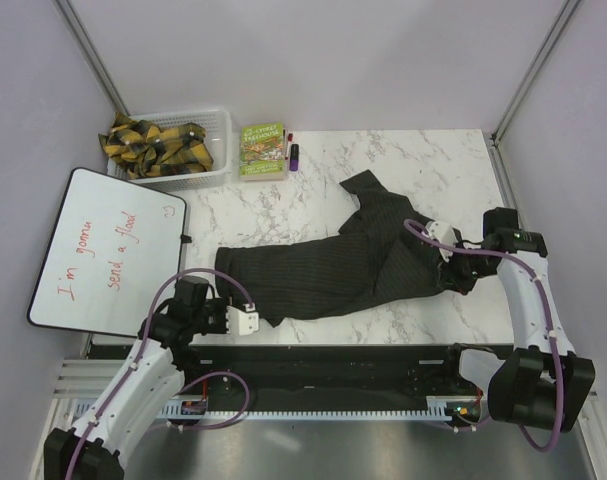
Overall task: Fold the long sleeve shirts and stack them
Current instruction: Flatten the shirt out
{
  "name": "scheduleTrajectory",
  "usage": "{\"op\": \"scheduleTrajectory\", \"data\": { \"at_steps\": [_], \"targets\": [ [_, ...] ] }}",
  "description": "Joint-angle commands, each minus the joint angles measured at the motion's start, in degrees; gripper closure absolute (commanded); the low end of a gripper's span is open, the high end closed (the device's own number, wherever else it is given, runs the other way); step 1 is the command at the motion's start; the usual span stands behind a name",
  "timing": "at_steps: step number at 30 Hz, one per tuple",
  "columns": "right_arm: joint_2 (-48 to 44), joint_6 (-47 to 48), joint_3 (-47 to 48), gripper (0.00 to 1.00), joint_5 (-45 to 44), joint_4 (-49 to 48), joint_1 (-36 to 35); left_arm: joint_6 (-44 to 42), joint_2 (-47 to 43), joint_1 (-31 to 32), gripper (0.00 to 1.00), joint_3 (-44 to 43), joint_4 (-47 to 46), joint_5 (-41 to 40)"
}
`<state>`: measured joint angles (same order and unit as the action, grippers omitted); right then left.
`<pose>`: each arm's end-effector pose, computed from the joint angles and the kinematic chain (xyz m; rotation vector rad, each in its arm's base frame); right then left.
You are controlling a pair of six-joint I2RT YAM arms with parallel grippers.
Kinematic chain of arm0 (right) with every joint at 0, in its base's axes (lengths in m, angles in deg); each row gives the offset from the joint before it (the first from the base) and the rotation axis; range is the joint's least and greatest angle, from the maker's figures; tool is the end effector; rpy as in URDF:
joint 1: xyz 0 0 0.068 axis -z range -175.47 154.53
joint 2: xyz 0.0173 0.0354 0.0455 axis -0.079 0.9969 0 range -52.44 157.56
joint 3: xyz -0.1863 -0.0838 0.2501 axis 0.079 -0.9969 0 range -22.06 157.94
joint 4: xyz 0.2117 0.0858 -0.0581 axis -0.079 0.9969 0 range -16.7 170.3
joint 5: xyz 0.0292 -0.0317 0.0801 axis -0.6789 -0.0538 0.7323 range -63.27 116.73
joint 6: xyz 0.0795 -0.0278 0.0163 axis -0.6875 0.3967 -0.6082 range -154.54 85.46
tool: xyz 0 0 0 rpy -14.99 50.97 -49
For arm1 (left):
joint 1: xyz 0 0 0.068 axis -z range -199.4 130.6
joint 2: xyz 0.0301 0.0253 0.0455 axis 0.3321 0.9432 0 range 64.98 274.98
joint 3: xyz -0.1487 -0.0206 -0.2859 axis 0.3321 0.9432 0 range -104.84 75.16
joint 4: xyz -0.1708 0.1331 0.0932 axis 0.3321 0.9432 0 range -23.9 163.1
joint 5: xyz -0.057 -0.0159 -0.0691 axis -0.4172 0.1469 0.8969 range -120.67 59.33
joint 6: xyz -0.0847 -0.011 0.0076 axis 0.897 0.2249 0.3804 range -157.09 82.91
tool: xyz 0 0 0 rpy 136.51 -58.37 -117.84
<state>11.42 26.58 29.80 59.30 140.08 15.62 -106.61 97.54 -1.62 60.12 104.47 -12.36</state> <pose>0.1382 0.0144 0.2752 -1.1733 2.3371 0.4658 0.0510 -0.0413 0.1544 1.7948 1.7044 -0.0274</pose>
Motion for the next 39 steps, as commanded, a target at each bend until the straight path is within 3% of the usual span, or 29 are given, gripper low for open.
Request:
{"op": "scheduleTrajectory", "data": {
  "at_steps": [1, 2, 3, 4, 5, 10, 15, 21, 29, 34, 39],
  "targets": [
    [0.57, -0.83, 3.25, 1.00, 1.26, -0.69, 0.16, -4.57, -0.92, 0.59, 0.68, 2.92, -2.42, -0.20],
    [0.57, -1.09, 4.03, 1.00, 1.26, -0.78, 0.16, -4.40, -0.83, 0.59, 0.82, 2.57, -2.34, -0.72],
    [0.57, -2.22, 4.48, 1.00, 1.26, -1.04, 0.16, -3.36, -0.83, 0.59, 0.90, 2.13, -2.16, -1.95],
    [0.66, -2.85, 5.00, 1.00, 1.43, -1.56, 0.16, -2.21, -0.91, 0.59, 0.97, 1.35, -1.90, -2.57],
    [0.57, -3.46, 6.23, 1.00, 1.52, -1.83, 0.16, -0.46, -1.35, 0.59, 0.98, -1.19, -1.90, -3.09],
    [0.65, -9.77, 13.17, 1.00, 2.75, -5.33, 0.24, 11.58, 0.31, 0.59, 0.98, -13.84, 0.83, -3.28],
    [1.80, -19.80, 27.14, 1.00, 2.23, -13.67, 1.73, 24.48, 5.75, 0.50, 0.98, -30.28, 0.92, -6.51],
    [-0.74, -29.47, 38.66, 1.00, 0.73, -18.87, 3.67, 33.81, 7.00, 0.50, 0.98, -46.19, 4.25, -9.77],
    [-8.05, -40.73, 45.69, 1.00, -7.52, -31.88, 3.67, 39.37, 10.84, 0.50, 0.98, -65.77, 4.96, -11.45],
    [-2.44, -41.79, 49.66, 1.00, -10.25, -35.23, 3.67, 40.60, 18.24, 0.50, 0.98, -73.01, 3.12, -10.66],
    [5.90, -43.80, 46.76, 1.00, -8.24, -42.50, 3.67, 40.07, 28.06, 0.50, 0.98, -72.76, -4.51, -12.67]
  ]
}}
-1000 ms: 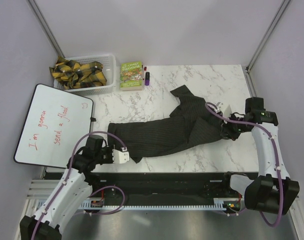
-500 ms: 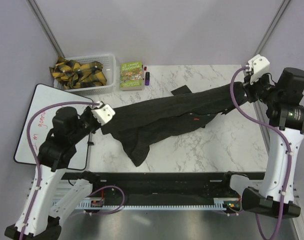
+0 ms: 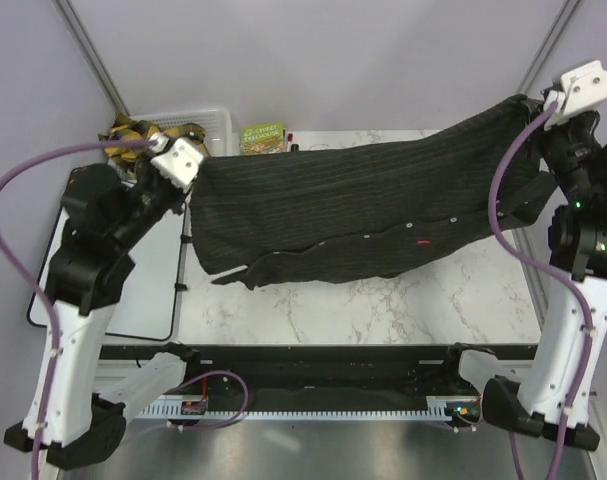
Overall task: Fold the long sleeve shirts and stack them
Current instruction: Flatten the shirt out
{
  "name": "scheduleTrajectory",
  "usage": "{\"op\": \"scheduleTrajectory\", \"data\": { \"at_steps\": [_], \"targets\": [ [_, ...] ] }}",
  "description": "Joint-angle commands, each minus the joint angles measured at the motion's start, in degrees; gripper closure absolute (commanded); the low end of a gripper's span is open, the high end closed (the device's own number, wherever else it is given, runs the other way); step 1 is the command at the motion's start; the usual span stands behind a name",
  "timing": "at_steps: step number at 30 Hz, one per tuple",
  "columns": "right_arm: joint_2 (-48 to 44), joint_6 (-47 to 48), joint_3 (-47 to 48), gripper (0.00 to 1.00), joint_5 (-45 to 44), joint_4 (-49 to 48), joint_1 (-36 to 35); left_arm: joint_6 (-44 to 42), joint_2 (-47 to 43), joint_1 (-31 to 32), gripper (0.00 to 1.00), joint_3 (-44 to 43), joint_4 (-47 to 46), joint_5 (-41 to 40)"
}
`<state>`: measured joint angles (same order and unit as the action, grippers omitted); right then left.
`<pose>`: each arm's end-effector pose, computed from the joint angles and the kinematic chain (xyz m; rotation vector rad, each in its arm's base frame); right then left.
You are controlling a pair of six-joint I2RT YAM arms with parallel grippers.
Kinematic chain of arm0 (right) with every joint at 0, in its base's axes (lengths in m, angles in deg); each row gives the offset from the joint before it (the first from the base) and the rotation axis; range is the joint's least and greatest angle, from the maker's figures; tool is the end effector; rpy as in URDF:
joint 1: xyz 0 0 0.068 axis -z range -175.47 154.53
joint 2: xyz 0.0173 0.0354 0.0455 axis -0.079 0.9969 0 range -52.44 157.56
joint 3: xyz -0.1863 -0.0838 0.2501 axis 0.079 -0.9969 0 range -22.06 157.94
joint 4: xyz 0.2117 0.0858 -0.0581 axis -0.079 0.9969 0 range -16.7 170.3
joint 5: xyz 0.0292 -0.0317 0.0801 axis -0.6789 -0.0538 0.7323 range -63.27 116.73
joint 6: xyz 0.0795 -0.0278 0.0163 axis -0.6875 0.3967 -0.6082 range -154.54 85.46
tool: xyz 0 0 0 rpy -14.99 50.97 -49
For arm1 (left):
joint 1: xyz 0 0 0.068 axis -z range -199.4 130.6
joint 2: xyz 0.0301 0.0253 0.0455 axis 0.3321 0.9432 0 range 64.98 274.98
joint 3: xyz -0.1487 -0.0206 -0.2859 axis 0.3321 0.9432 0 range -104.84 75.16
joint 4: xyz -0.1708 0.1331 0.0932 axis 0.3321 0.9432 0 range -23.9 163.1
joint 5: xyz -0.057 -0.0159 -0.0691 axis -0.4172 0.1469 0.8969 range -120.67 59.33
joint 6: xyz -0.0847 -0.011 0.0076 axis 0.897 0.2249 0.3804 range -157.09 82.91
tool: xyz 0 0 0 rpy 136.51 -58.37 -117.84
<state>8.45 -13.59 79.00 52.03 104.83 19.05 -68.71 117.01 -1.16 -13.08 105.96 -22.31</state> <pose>0.1384 -0.0025 0.5966 -0.4406 1.3681 -0.1955 0.1051 -0.0462 0.5296 0.7884 1.4311 0.0600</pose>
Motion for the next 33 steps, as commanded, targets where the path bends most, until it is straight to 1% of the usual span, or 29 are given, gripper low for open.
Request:
{"op": "scheduleTrajectory", "data": {
  "at_steps": [1, 3, 4, 5, 6, 7, 8, 9, 10, 11, 13, 14, 15, 16, 17, 18, 19, 20, 22, 24, 25, 26, 27, 28, 29, 30, 31, 32, 33],
  "targets": [
    [10.90, -4.42, -2.36, 1.00, -0.61, -8.49, 0.24, 2.17, 10.44, 0.04, 0.98, 0.79, -10.72, -3.69],
    [17.47, -6.79, -0.08, 1.00, 0.80, -11.73, 0.07, 2.17, 14.65, 0.13, 0.98, 0.10, -14.96, -5.46],
    [20.04, -7.84, 1.24, 1.00, 0.63, -12.80, -0.11, 2.35, 19.03, 0.04, 0.98, -0.43, -19.33, -5.89],
    [22.41, -8.90, 5.08, 1.00, 0.54, -13.59, -0.46, 3.74, 21.94, 0.04, 0.98, -2.96, -21.03, -7.12],
    [27.31, -11.08, 7.38, 1.00, 0.45, -15.17, -0.64, 4.80, 24.58, 0.04, 0.98, -5.16, -22.18, -7.30],
    [29.71, -12.67, 9.66, 1.00, 0.45, -16.31, -0.81, 6.11, 30.27, -0.22, 0.98, -7.70, -23.58, -7.48],
    [31.91, -13.91, 14.82, 1.00, 0.37, -17.63, -0.99, 8.04, 33.19, -0.31, 0.98, -14.08, -25.51, -7.57],
    [36.37, -16.44, 17.83, 1.00, -0.85, -20.34, -1.34, 9.11, 35.83, -0.40, 0.98, -17.89, -26.92, -7.83],
    [38.50, -17.86, 21.43, 1.00, -1.65, -21.58, -1.60, 10.25, 42.12, -0.83, 0.98, -22.19, -27.46, -7.75],
    [40.78, -19.18, 29.82, 1.00, -2.70, -22.55, -1.78, 12.43, 45.06, -1.10, 0.98, -32.93, -27.12, -8.01],
    [46.85, -23.12, 39.43, 1.00, -7.25, -24.75, -1.87, 13.77, 51.48, -1.71, 0.98, -45.46, -25.98, -8.10],
    [48.18, -23.58, 46.96, 1.00, -8.59, -25.81, -1.78, 14.73, 56.55, -2.15, 0.98, -57.09, -25.71, -9.66],
    [48.62, -23.76, 48.69, 1.00, -9.91, -29.82, -1.78, 14.74, 58.17, -2.33, 0.98, -61.74, -26.49, -9.77],
    [47.50, -24.46, 46.88, 1.00, -13.83, -33.34, -1.78, 14.57, 58.79, -2.68, 0.98, -65.35, -28.41, -10.20],
    [45.92, -24.73, 44.43, 1.00, -15.44, -37.03, -1.78, 13.87, 57.06, -2.86, 0.98, -64.25, -30.95, -10.29],
    [42.51, -24.90, 41.71, 1.00, -16.85, -44.37, -1.69, 13.69, 55.30, -3.03, 0.98, -61.98, -37.50, -10.29],
    [41.09, -24.64, 37.76, 1.00, -18.69, -47.32, -1.69, 13.51, 52.93, -3.38, 0.98, -55.43, -40.35, -10.21],
    [40.03, -24.64, 37.03, 1.00, -19.40, -49.35, -1.69, 12.81, 51.17, -3.56, 0.98, -53.28, -43.08, -9.34],
    [38.09, -24.55, 34.23, 1.00, -20.29, -51.65, -1.69, 12.28, 49.84, -4.08, 0.98, -53.08, -41.63, -8.89],
    [35.03, -22.98, 28.70, 1.00, -17.49, -54.28, -1.69, 11.85, 46.78, -4.61, 0.98, -49.15, -40.21, -4.60],
    [33.35, -22.28, 20.49, 1.00, -15.65, -54.90, -1.60, 9.93, 45.28, -4.70, 0.98, -40.77, -40.21, -3.19],
    [29.86, -19.83, 15.45, 1.00, -12.93, -56.91, -1.60, 8.78, 43.44, -4.79, 0.98, -36.16, -40.21, -0.13],
    [27.99, -18.85, 10.35, 1.00, -11.86, -57.36, -1.60, 7.89, 40.20, -4.97, 0.98, -31.16, -40.21, 0.51],
    [26.32, -17.45, 0.73, 1.00, -10.46, -57.46, -1.69, 6.41, 38.43, -5.32, 0.98, -21.45, -40.47, 1.13],
    [22.39, -14.04, -4.32, 1.00, -7.66, -56.76, -1.60, 4.83, 36.76, -5.49, 0.98, -16.65, -40.21, 4.53],
    [20.35, -12.70, -9.42, 1.00, -6.94, -56.84, -1.52, 3.33, 32.82, -5.50, 0.98, -11.39, -40.38, 5.34],
    [18.24, -10.60, -19.04, 1.00, -5.19, -56.67, -1.17, 1.75, 30.96, -5.58, 0.98, -0.98, -42.12, 5.61],
    [13.96, -7.53, -23.84, 1.00, -3.26, -55.53, -1.08, 0.78, 29.29, -5.58, 0.98, 3.39, -42.14, 6.75],
    [11.91, -3.15, -28.15, 1.00, -3.59, -55.35, -0.99, 0.24, 27.53, -5.67, 0.98, 11.18, -42.23, 7.37]
  ]
}}
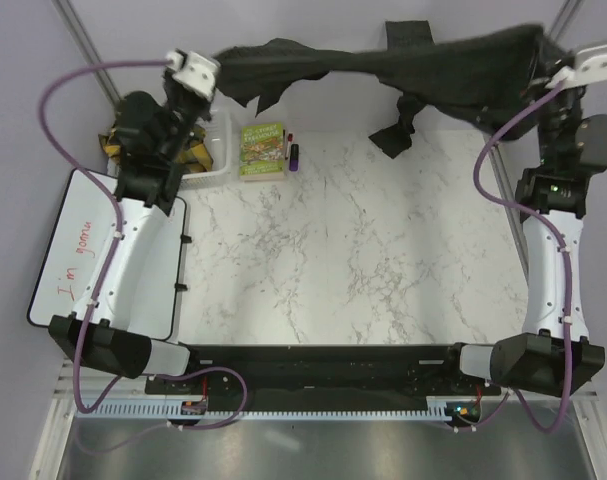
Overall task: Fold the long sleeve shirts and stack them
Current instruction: Flatten the shirt out
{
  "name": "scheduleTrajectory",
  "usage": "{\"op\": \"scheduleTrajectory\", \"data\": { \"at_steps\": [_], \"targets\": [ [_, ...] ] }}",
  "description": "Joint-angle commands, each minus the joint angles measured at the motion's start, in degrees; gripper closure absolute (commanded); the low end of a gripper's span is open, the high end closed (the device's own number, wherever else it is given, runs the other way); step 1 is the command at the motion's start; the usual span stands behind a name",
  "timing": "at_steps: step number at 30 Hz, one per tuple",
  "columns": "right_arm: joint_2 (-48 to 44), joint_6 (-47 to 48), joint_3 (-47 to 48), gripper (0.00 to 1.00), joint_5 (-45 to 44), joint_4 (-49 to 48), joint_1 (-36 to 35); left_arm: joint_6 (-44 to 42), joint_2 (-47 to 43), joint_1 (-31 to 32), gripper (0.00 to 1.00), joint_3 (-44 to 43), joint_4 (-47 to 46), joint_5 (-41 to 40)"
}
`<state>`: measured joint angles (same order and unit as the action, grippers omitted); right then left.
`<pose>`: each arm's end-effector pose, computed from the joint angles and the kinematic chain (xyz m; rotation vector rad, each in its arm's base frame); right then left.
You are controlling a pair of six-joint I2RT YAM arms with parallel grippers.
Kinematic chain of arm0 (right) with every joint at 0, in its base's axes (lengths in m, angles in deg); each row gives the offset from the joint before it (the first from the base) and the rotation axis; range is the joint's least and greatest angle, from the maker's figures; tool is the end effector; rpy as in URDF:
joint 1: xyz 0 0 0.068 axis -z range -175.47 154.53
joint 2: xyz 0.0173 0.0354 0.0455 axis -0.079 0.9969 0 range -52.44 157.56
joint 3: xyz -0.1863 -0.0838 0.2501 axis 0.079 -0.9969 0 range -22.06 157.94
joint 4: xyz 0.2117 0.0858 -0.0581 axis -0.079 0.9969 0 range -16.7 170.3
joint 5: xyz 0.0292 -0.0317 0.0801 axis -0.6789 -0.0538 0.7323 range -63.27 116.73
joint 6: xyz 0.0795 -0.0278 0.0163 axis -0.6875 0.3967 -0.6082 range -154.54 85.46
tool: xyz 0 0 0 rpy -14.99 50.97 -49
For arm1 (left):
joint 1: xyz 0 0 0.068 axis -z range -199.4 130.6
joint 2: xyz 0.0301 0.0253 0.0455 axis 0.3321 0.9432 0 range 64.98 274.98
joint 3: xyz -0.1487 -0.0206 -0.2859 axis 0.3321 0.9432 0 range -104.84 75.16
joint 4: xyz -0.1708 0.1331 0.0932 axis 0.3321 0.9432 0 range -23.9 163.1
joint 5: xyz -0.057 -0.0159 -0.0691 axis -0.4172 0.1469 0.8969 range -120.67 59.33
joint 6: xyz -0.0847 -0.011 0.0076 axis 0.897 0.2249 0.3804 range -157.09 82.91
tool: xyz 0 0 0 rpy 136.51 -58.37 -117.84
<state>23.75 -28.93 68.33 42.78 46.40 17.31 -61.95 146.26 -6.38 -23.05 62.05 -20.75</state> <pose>0.2496 -0.0352 0.6278 -0.2096 0.8631 -0.1800 0.2905 -0.0805 0.5993 0.5331 1.0867 0.0766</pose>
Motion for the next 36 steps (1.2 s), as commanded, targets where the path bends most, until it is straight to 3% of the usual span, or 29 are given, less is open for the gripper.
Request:
{"op": "scheduleTrajectory", "data": {
  "at_steps": [1, 5, 6, 9, 15, 17, 21, 23, 24, 25, 27, 29, 34, 36],
  "targets": [
    [-5.15, 13.80, -24.05, 1.00, 6.70, 4.12, 1.02, -6.51, -4.52, -0.36, 0.98, 24.53, 1.77, 7.04],
    [-12.97, 24.87, -35.17, 1.00, 12.58, 18.58, 2.52, -9.49, -10.51, -0.36, 0.98, 38.77, 7.12, 11.61],
    [-13.86, 31.59, -38.59, 1.00, 15.21, 22.03, 2.60, -10.90, -11.39, -0.27, 0.98, 44.19, 8.17, 12.67],
    [-15.01, 40.31, -44.49, 1.00, 17.16, 31.87, 2.60, -16.08, -14.91, -0.27, 0.98, 53.88, 9.41, 14.25],
    [-11.24, 57.56, -44.26, 1.00, 14.89, 51.82, 2.60, -21.63, -17.11, -0.27, 0.98, 59.97, 18.26, 13.99],
    [-10.97, 67.02, -43.37, 1.00, 13.92, 64.08, 2.61, -25.40, -18.78, -0.27, 0.98, 61.29, 21.53, 15.48],
    [-14.39, 78.83, -46.95, 1.00, 11.11, 76.36, 2.61, -31.20, -25.79, 0.51, 0.98, 67.00, 28.12, 18.56],
    [-17.36, 83.14, -48.37, 0.73, 10.23, 82.05, 2.52, -34.98, -27.91, 1.92, 0.95, 68.59, 33.13, 19.27],
    [-18.08, 85.69, -48.81, 0.60, 9.18, 83.83, 2.52, -36.12, -28.88, 4.01, 0.77, 69.73, 34.97, 18.75],
    [-19.04, 87.10, -48.64, 0.33, 8.56, 85.85, 2.60, -38.13, -31.07, 4.90, 0.64, 70.17, 37.25, 17.96],
    [-20.72, 86.16, -45.94, 0.26, 6.37, 90.25, 2.61, -37.54, -32.84, 5.70, 0.51, 70.44, 39.73, 16.55],
    [-20.12, 86.06, -42.33, 0.02, 5.75, 96.98, 2.61, -34.83, -33.64, 5.62, 0.50, 69.31, 41.66, 14.79],
    [-13.53, 81.96, -27.48, 0.02, 11.60, 104.59, 2.78, -26.74, -30.83, 5.53, 0.45, 62.72, 43.87, 16.62],
    [-7.04, 75.47, -21.52, 0.02, 15.91, 101.19, 2.78, -22.54, -27.94, 5.27, 0.28, 59.21, 43.43, 17.59]
  ]
}}
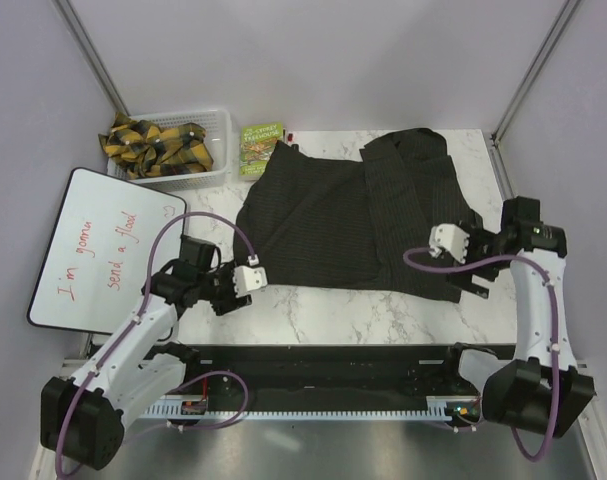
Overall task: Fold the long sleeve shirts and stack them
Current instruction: Flatten the shirt out
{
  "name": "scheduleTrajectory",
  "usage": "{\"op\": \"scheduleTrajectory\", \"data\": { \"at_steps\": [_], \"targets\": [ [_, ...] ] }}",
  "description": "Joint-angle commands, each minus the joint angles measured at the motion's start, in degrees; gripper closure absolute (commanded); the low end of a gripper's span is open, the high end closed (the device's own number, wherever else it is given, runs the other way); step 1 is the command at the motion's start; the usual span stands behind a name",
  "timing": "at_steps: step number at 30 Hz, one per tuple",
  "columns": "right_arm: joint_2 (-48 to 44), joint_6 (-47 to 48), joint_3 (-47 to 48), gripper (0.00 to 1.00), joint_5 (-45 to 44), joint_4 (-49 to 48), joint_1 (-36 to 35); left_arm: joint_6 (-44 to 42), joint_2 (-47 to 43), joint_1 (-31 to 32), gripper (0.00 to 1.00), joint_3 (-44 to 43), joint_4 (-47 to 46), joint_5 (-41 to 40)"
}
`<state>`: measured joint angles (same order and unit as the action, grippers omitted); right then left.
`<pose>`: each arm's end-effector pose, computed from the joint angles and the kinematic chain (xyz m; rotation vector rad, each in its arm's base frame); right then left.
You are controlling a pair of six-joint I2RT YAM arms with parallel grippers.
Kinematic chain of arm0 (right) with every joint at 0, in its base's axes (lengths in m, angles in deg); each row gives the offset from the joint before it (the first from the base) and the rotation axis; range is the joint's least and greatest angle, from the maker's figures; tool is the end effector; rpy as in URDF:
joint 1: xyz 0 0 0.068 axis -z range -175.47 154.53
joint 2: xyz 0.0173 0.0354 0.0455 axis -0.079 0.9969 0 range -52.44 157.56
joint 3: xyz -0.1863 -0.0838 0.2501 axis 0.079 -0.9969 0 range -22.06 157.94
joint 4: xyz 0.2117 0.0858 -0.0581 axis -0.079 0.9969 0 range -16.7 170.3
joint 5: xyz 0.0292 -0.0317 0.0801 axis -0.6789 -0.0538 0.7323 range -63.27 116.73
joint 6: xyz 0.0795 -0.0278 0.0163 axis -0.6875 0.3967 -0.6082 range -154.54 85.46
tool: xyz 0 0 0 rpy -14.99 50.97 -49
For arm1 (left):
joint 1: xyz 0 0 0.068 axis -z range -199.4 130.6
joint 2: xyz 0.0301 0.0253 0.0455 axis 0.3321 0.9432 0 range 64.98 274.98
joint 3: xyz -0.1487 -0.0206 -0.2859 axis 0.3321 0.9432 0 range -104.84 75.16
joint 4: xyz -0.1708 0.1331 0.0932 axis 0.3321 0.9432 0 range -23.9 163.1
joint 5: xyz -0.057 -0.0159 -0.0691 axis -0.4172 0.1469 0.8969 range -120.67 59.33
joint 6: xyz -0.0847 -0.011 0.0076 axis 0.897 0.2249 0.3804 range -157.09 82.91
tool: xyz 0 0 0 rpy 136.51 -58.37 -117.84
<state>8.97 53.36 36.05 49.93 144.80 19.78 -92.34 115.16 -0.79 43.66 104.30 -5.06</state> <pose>0.1304 -0.0047 0.2995 -1.6356 2.1014 0.0615 0.1040 -0.0695 0.2240 1.6003 1.8542 -0.2987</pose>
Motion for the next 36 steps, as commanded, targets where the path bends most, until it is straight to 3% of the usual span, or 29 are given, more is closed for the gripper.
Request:
{"op": "scheduleTrajectory", "data": {
  "at_steps": [1, 3, 4, 6, 8, 10, 12, 15, 18, 22, 36],
  "targets": [
    [14.03, -18.17, 13.06, 0.02, 13.14, -2.20, 0.14, 9.52, 4.66, -0.42, 0.26, -8.73, 0.92, 2.95],
    [21.87, -29.82, 21.90, 0.02, 16.95, -6.53, -0.91, 16.17, 8.25, -1.12, 0.25, -12.33, -1.79, 3.31],
    [30.09, -35.81, 25.35, 0.06, 18.10, -11.25, -2.75, 18.31, 9.41, -1.56, 0.25, -13.48, -2.50, 3.75],
    [37.44, -51.72, 34.82, 0.15, 20.57, -16.37, -4.69, 23.39, 13.00, -2.17, 0.25, -16.72, -4.61, 4.02],
    [45.01, -67.58, 38.38, 0.21, 18.12, -30.68, -7.59, 26.57, 15.64, -2.70, 0.25, -19.71, -5.93, 4.19],
    [51.66, -75.03, 42.43, 0.24, 13.73, -42.86, -10.65, 30.19, 19.34, -3.40, 0.25, -21.48, -7.08, 4.19],
    [57.04, -80.74, 49.68, 0.27, 9.26, -46.70, -12.25, 32.38, 21.19, -4.37, 0.25, -23.68, -7.52, 4.36],
    [68.47, -87.07, 62.51, 0.29, 5.99, -49.26, -13.22, 33.53, 23.39, -5.51, 0.25, -25.44, -7.70, 4.36],
    [74.81, -91.14, 66.52, 0.32, 2.82, -56.28, -13.31, 33.54, 23.57, -5.69, 0.25, -25.89, -7.70, 4.37],
    [78.50, -95.01, 65.29, 0.38, -1.22, -67.09, -13.58, 33.89, 23.83, -5.78, 0.24, -26.24, -7.35, 3.93],
    [82.38, -97.04, 63.36, 0.51, -0.17, -68.52, -13.57, 32.66, 25.94, -5.78, 0.24, -27.03, -6.99, 3.22]
  ]
}}
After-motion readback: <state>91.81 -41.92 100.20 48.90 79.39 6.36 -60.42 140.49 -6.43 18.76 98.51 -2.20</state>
